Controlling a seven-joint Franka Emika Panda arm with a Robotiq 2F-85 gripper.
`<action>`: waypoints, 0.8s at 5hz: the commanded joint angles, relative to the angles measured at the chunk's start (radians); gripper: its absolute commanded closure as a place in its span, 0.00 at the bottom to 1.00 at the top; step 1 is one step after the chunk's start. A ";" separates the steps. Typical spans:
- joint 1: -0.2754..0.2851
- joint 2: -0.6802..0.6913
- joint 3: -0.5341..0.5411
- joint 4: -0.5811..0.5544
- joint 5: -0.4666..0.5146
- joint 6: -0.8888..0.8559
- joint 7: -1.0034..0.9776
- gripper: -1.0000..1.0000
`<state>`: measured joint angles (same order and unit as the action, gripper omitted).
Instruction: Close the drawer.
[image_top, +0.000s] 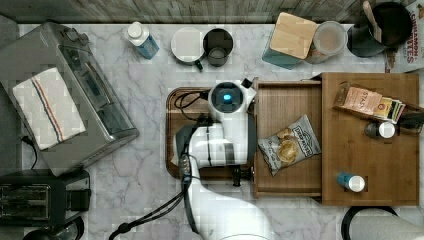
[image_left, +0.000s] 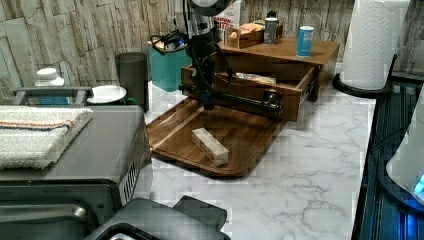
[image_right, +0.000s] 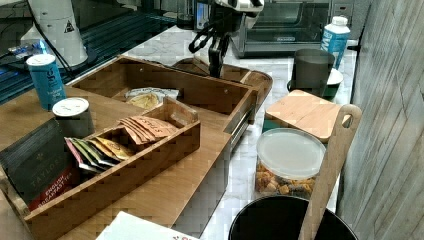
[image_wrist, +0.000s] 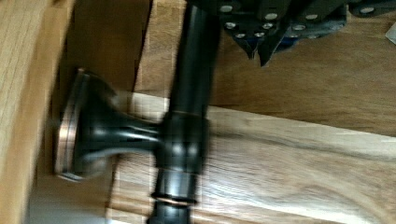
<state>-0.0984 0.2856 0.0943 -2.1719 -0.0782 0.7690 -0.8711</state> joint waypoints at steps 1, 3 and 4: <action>-0.243 -0.015 -0.145 0.191 0.064 -0.134 -0.273 1.00; -0.389 0.090 -0.208 0.326 0.009 -0.089 -0.461 1.00; -0.400 0.081 -0.250 0.332 -0.066 -0.073 -0.405 1.00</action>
<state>-0.3782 0.3711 -0.0090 -1.9951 -0.0724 0.6587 -1.2969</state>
